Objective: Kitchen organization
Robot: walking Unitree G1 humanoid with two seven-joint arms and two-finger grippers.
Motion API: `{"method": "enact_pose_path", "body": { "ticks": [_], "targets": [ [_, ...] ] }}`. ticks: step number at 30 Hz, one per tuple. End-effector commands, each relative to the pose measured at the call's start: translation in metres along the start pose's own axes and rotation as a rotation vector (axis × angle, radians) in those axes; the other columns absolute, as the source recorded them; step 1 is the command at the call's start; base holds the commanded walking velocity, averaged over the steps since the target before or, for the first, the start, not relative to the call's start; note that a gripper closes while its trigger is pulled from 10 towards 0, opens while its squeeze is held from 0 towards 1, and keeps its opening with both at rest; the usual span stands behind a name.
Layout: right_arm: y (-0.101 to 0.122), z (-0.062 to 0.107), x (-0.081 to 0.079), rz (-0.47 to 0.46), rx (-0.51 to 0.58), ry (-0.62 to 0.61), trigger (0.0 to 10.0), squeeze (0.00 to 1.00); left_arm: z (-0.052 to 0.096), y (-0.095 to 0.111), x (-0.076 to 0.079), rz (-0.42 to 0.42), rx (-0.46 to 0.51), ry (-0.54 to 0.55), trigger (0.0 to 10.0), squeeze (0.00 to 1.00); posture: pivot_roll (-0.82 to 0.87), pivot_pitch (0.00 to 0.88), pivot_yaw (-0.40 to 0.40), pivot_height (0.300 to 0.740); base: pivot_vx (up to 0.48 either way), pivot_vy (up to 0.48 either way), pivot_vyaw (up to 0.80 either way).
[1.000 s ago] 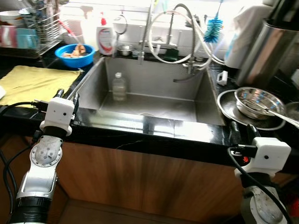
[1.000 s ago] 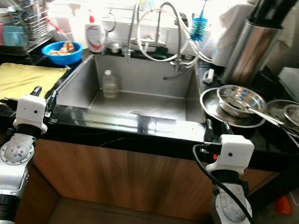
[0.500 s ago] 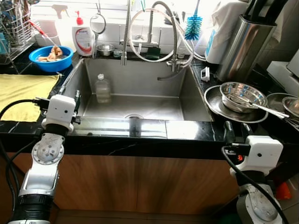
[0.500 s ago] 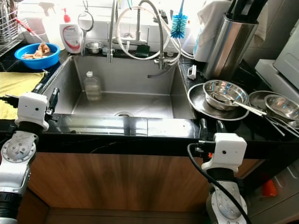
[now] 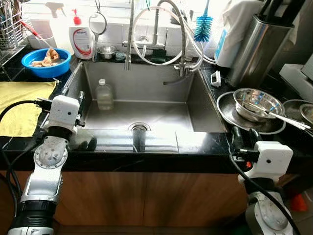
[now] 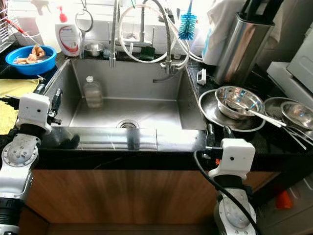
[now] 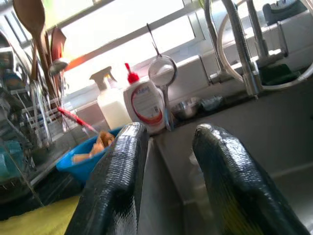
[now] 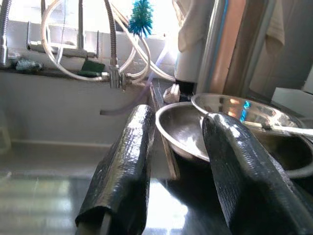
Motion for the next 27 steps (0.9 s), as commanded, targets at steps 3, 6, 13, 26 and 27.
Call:
{"method": "enact_pose_path", "body": {
  "ticks": [3, 6, 13, 26, 27],
  "targets": [
    [-0.0002, -0.0018, -0.0005, 0.011, -0.004, 0.005, 10.0, 0.0, -0.0033, 0.0052, 0.0067, 0.019, 0.021, -0.017, 10.0, 0.0, 0.05, 0.0, -0.043, 0.74, 0.0, 0.0, -0.65],
    [-0.0006, -0.0018, -0.0009, 0.014, -0.004, 0.008, 10.0, 0.0, -0.0028, 0.0048, 0.0076, 0.019, 0.02, -0.02, 10.0, 0.0, 0.05, 0.0, -0.039, 0.74, 0.0, 0.0, -0.64],
    [0.0014, -0.0034, -0.0029, 0.019, 0.004, 0.014, 10.0, 0.0, -0.0056, 0.0063, 0.0114, 0.028, 0.028, -0.032, 10.0, 0.0, 0.04, 0.0, -0.035, 0.74, 0.0, 0.0, -0.63],
    [-0.0002, -0.0049, -0.0069, 0.005, -0.004, 0.024, 10.0, 0.0, -0.0053, 0.006, 0.0132, 0.036, 0.027, -0.038, 10.0, 0.0, 0.05, 0.0, -0.039, 0.74, 0.0, 0.0, -0.45],
    [-0.0004, -0.0049, -0.0066, 0.003, -0.005, 0.022, 10.0, 0.0, -0.0054, 0.0062, 0.0135, 0.037, 0.028, -0.038, 10.0, 0.0, 0.05, 0.0, -0.039, 0.74, 0.0, 0.0, -0.65]
  ]
}}
Point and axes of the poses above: a point about 5 cm out from each wrist's last joint towards the gripper, its own z axis pointing back from the gripper into the wrist, its own y axis along the axis of the wrist's last joint, x = y × z, the point moved 3 cm from there along -z, pointing out of the wrist towards the gripper, and after that the axes turned 1 degree about -z, right-handed, at the moved point
